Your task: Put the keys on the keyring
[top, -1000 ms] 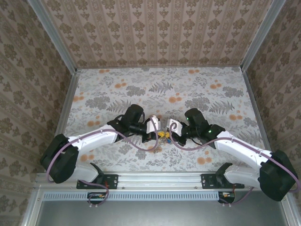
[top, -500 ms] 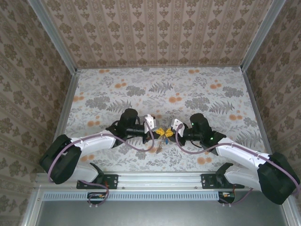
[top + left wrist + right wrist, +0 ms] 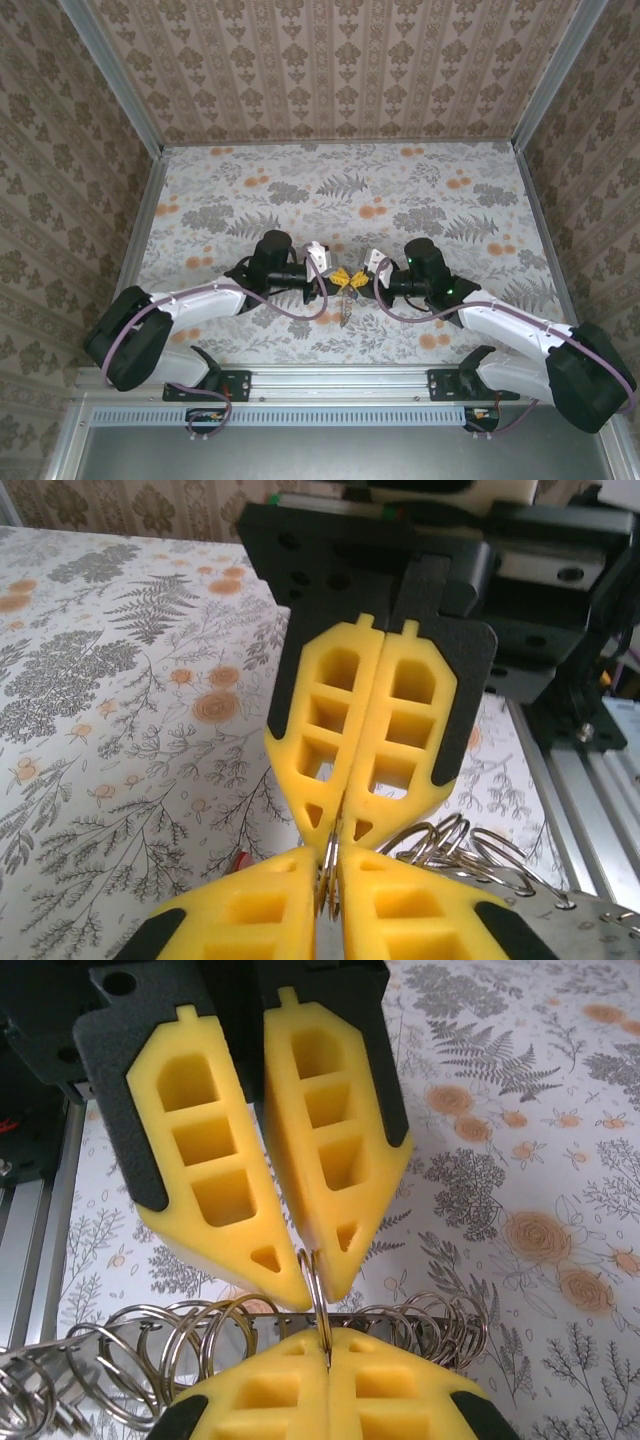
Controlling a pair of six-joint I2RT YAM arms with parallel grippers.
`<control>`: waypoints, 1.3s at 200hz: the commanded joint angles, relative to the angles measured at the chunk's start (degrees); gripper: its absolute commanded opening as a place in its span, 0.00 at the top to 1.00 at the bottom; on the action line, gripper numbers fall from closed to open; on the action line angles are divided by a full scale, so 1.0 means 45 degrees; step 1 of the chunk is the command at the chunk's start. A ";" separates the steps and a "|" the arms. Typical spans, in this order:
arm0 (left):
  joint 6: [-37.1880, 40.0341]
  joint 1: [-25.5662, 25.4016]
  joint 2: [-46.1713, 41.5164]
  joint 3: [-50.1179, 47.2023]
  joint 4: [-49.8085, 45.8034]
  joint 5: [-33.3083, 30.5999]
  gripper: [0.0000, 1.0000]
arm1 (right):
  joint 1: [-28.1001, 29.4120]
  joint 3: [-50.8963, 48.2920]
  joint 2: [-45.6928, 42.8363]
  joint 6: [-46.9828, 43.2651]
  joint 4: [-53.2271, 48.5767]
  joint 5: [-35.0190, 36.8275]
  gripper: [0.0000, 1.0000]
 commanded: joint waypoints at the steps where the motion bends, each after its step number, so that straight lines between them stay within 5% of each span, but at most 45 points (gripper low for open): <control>1: 0.1693 -0.0265 -0.0482 0.0958 -0.2512 0.0061 0.83 | -0.0022 0.1079 -0.0199 -0.1022 -0.1555 -0.0026 1.00; 77: 0.3250 -0.0578 -0.0114 0.2148 -0.5073 -0.0530 0.82 | 0.0231 0.2211 0.0229 -0.2078 -0.3404 0.0105 1.00; 119: 0.3642 -0.0657 0.0026 0.2510 -0.5747 -0.0634 1.00 | 0.0366 0.2601 0.0352 -0.2313 -0.3982 0.0320 1.00; 141: 0.3675 -0.0658 -0.0027 0.2486 -0.5871 -0.0639 1.00 | 0.0384 0.2554 0.0200 -0.2335 -0.3896 0.0550 1.00; 166: 0.2731 -0.0504 -0.0404 0.1803 -0.4273 -0.0358 1.00 | 0.0370 0.1972 -0.0015 -0.2176 -0.3240 0.0991 1.00; 181: 0.1867 -0.0360 -0.0677 0.1065 -0.2528 -0.0247 1.00 | 0.0369 0.1297 -0.0010 -0.1632 -0.2292 0.1227 0.89; 211: 0.0802 -0.0275 -0.0825 0.0355 -0.0461 0.0109 1.00 | 0.0369 0.0047 0.0143 0.0037 0.0041 0.1030 0.85; 260: 0.0014 -0.0209 -0.0797 -0.0230 0.1000 0.0252 1.00 | 0.0369 -0.0761 0.0353 0.1122 0.1897 0.1218 0.82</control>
